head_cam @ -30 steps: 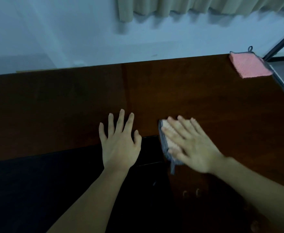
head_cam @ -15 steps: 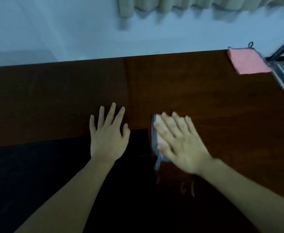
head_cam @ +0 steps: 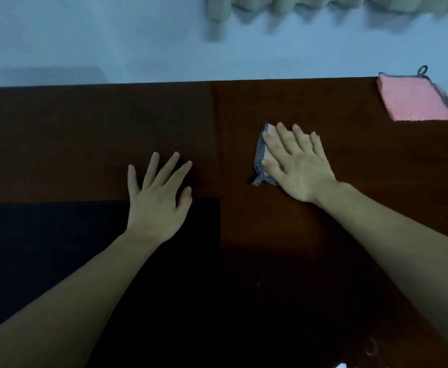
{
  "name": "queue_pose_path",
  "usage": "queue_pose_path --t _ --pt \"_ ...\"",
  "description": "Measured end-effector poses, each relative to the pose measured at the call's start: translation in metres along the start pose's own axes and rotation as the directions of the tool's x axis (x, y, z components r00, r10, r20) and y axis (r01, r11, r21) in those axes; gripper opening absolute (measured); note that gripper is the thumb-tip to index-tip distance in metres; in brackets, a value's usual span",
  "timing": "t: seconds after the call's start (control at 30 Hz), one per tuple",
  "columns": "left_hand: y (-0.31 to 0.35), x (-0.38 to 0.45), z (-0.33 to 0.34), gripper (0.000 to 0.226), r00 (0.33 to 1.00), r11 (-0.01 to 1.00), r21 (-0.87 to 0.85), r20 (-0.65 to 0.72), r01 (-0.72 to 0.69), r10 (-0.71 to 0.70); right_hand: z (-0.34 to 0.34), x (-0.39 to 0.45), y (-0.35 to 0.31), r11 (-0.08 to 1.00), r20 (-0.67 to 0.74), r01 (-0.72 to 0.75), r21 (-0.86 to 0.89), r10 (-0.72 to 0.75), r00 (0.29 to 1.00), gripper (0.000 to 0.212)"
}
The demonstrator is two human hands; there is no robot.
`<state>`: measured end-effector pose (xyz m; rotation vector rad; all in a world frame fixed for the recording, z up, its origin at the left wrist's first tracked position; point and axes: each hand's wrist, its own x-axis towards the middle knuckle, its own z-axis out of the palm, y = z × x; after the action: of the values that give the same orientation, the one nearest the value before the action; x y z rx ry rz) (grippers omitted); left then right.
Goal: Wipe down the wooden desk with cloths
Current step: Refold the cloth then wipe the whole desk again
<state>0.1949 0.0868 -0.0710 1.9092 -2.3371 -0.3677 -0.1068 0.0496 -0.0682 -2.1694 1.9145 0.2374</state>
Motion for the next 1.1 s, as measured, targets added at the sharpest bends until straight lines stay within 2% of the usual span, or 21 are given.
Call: queue_pose_path --t 0.1,0.2,0.3,0.4,0.47,0.57,0.7,0.83,0.93,1.1 --pt "0.019 0.006 -0.002 0.054 0.999 0.997 -0.054 0.012 0.051 -0.05 0.004 -0.021 -0.009 0.999 -0.001 0.041 -0.014 -0.041 0.999 0.064" --pt "0.051 0.018 -0.001 0.055 0.997 0.994 -0.085 0.04 0.062 -0.059 0.018 -0.076 -0.019 0.988 -0.012 0.154 -0.029 -0.155 0.988 0.064" --pt "0.084 0.031 0.004 0.056 0.998 0.991 -0.121 0.042 0.05 -0.045 0.032 -0.123 -0.016 0.956 0.059 0.292 0.005 -0.292 0.955 0.069" --pt "0.108 0.035 0.014 0.058 0.999 0.988 -0.155 0.044 0.006 0.001 0.035 -0.131 0.003 0.931 0.094 0.364 -0.019 -0.361 0.928 0.069" --pt "0.116 0.034 0.024 0.058 0.997 0.995 -0.092 0.069 -0.023 0.03 0.026 -0.113 0.017 0.936 0.077 0.352 -0.002 -0.351 0.933 0.069" --pt "0.118 0.034 0.029 0.057 0.998 0.999 -0.052 0.066 -0.001 0.005 0.01 -0.063 0.042 0.976 0.026 0.216 -0.021 -0.215 0.976 0.068" --pt "0.118 0.032 0.028 0.056 0.999 0.999 -0.052 0.03 -0.012 0.014 -0.006 0.004 0.071 0.999 -0.015 0.05 -0.004 -0.05 0.999 0.067" --pt "0.118 0.033 0.029 0.056 0.999 0.999 -0.053 0.034 -0.008 0.009 -0.009 0.005 0.068 1.0 -0.004 0.008 0.012 -0.008 1.0 0.065" --pt "0.118 0.034 0.029 0.056 0.999 0.999 -0.043 0.049 -0.006 0.008 0.003 -0.045 0.051 0.996 0.002 0.085 -0.01 -0.085 0.996 0.066" --pt "0.118 0.031 0.03 0.065 0.999 0.999 -0.03 0.02 -0.028 0.029 0.029 -0.115 0.041 0.936 0.051 0.351 -0.034 -0.349 0.936 0.068"
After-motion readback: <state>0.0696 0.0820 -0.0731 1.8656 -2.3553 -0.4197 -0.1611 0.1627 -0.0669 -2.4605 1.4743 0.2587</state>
